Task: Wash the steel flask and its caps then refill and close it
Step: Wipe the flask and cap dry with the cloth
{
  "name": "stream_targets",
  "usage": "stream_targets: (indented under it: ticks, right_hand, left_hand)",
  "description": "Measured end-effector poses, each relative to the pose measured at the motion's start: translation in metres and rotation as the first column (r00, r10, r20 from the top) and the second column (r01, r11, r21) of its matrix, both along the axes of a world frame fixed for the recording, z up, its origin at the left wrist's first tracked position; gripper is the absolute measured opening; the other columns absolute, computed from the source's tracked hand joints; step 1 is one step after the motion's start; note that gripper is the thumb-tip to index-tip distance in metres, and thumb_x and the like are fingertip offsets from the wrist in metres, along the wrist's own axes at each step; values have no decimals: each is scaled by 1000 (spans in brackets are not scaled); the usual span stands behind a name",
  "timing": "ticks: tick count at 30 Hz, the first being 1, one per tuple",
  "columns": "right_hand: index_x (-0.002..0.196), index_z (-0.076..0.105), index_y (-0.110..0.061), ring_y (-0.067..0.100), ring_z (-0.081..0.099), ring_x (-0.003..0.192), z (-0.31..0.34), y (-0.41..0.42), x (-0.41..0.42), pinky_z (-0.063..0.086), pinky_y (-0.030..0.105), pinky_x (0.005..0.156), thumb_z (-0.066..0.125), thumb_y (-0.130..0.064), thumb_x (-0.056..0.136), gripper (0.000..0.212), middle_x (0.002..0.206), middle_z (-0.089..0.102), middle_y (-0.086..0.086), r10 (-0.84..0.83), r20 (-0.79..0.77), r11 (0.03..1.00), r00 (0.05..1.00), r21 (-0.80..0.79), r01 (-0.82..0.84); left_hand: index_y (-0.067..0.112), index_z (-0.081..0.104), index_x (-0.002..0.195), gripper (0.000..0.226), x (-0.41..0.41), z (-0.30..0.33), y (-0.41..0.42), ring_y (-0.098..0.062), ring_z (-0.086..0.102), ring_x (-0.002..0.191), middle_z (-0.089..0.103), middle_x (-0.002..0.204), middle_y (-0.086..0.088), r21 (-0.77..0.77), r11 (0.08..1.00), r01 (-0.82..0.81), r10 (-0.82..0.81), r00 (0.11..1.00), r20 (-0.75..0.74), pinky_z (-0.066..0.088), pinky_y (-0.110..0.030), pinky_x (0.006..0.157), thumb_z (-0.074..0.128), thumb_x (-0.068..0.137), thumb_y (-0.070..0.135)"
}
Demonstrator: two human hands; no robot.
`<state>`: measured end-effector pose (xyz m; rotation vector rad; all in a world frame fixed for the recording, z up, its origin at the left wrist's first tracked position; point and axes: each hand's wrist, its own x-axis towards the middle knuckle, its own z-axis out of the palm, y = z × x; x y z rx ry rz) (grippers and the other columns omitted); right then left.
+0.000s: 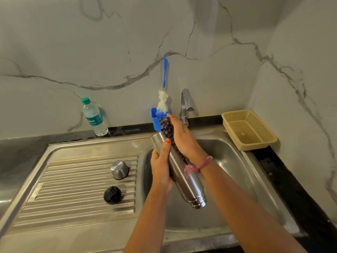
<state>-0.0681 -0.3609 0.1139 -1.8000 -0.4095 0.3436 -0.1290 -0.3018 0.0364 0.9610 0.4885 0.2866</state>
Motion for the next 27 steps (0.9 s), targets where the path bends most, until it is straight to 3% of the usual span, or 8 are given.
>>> stream_targets:
  ticks: [3, 5, 8, 14, 17, 20, 23, 27]
  right_hand:
    - [145, 33, -38, 10, 49, 119, -16, -11, -14, 35, 28, 103, 22, -54, 100, 49, 136, 49, -5, 114, 15, 993, 993, 2, -114]
    - [147, 23, -45, 8, 52, 114, -36, -24, -24, 41, 24, 99, 24, -53, 100, 49, 132, 49, -8, 151, 30, 986, 988, -75, -148]
    - [142, 25, -49, -2, 51, 110, -68, -48, -55, 41, 18, 98, 28, -49, 98, 44, 130, 49, -12, 127, 16, 988, 992, -96, -125]
    - [150, 17, -36, 7, 40, 127, -77, -53, -83, 32, 19, 101, 26, -49, 97, 56, 140, 39, -6, 9, 226, 973, 974, -227, 44]
    - [151, 16, -32, 9, 40, 125, -48, -36, -62, 37, 24, 102, 26, -46, 100, 54, 139, 38, -2, 15, 276, 981, 961, -190, 40]
    - [152, 17, -24, 11, 38, 128, -14, -14, -32, 32, 27, 107, 27, -42, 102, 54, 144, 36, 4, -36, 327, 990, 944, -114, 78]
    - [153, 15, -23, 25, 37, 134, 14, 2, -3, 31, 43, 113, 25, -45, 101, 57, 147, 36, 11, -31, 394, 979, 919, -173, 107]
    - [151, 21, -27, 30, 44, 128, 24, 14, 18, 38, 53, 106, 22, -55, 97, 60, 141, 44, 12, -36, 412, 971, 911, -200, 129]
  left_hand:
    - [12, 57, 128, 85, -2, 1, 7, -34, 71, 92, 71, 110, -17, -2, 997, -72, 72, 997, 0, 58, -49, 85, 77, 63, 64]
    - [18, 57, 129, 83, -2, 1, 14, -37, 69, 102, 70, 115, -19, -40, 995, -96, 96, 995, -8, 56, -52, 91, 73, 66, 70]
    - [22, 52, 131, 81, -5, 4, 27, -32, 71, 98, 69, 115, -17, -63, 987, -145, 144, 989, -31, 58, -43, 80, 65, 69, 71]
    - [16, 53, 134, 85, -8, 7, 27, -23, 72, 84, 70, 106, -15, -9, 996, -91, 91, 996, -6, 58, -34, 66, 59, 73, 76]
    - [14, 55, 133, 80, -10, 15, 20, -24, 73, 85, 73, 105, -15, -51, 998, 32, -30, 998, 46, 59, -34, 69, 51, 77, 70]
    - [15, 56, 135, 78, -9, 19, 11, -29, 71, 100, 72, 114, -16, 13, 995, 99, -100, 993, 70, 58, -41, 86, 45, 80, 69]
    - [19, 56, 134, 76, -6, 23, 9, -32, 66, 113, 69, 122, -14, 84, 993, 85, -90, 994, 57, 49, -52, 102, 47, 82, 73]
    - [24, 56, 130, 61, -4, 34, 3, -21, 69, 106, 71, 114, -5, 130, 990, 61, -68, 996, 49, 52, -41, 99, 40, 88, 66]
